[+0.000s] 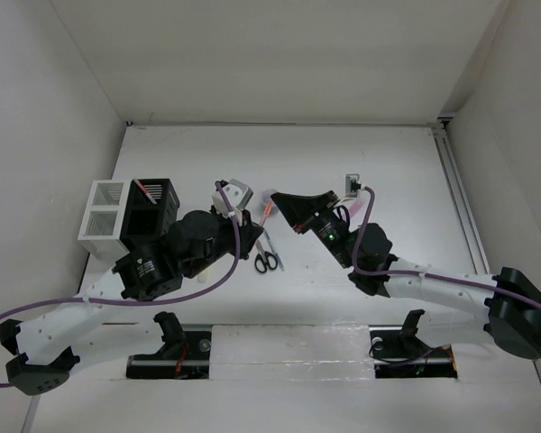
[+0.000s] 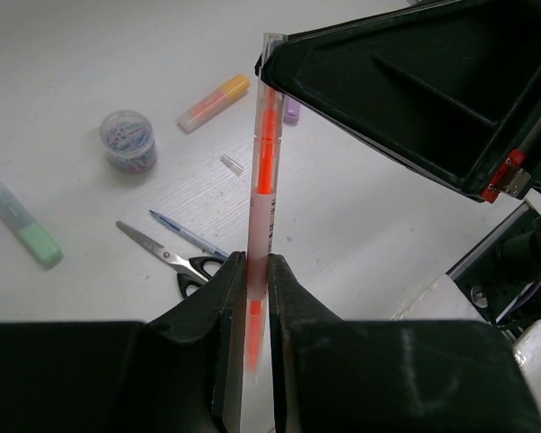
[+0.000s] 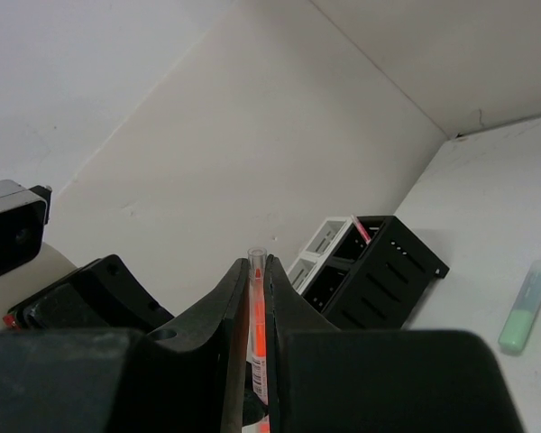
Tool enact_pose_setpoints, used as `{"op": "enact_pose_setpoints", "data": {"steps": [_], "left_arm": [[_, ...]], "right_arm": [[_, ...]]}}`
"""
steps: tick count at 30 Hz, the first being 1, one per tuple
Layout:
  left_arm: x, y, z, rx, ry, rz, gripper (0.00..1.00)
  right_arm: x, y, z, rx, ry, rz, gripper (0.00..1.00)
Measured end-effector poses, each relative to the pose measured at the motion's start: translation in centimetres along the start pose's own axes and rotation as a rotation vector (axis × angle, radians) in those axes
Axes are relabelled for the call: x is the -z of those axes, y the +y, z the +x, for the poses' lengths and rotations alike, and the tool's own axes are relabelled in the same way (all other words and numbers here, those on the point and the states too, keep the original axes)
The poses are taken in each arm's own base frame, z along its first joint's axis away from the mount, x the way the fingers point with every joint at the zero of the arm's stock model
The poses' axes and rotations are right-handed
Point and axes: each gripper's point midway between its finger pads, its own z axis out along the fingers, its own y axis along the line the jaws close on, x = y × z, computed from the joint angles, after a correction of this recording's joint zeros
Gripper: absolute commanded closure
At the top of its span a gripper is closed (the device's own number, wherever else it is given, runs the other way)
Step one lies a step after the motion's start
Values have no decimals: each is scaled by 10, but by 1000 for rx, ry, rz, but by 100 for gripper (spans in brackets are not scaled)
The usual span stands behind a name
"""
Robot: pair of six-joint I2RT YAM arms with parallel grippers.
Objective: Sort the stationery into containers
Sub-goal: Close the pen cap on the pen.
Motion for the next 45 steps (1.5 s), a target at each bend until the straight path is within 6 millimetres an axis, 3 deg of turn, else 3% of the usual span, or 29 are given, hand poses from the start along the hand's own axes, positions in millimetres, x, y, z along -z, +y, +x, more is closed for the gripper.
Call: {"op": "enact_pose_setpoints", "data": {"steps": [14, 25, 45], "left_arm": [[1, -1, 2, -24, 10, 14, 100], [3, 5, 12, -45, 50, -7, 100], [8, 7, 9, -47, 54, -21, 100]], "right_arm": [[1, -1, 3, 13, 13, -4, 100], [0, -7, 17, 32, 37, 15, 100], [-1, -7, 20, 37, 14, 29, 100]]}}
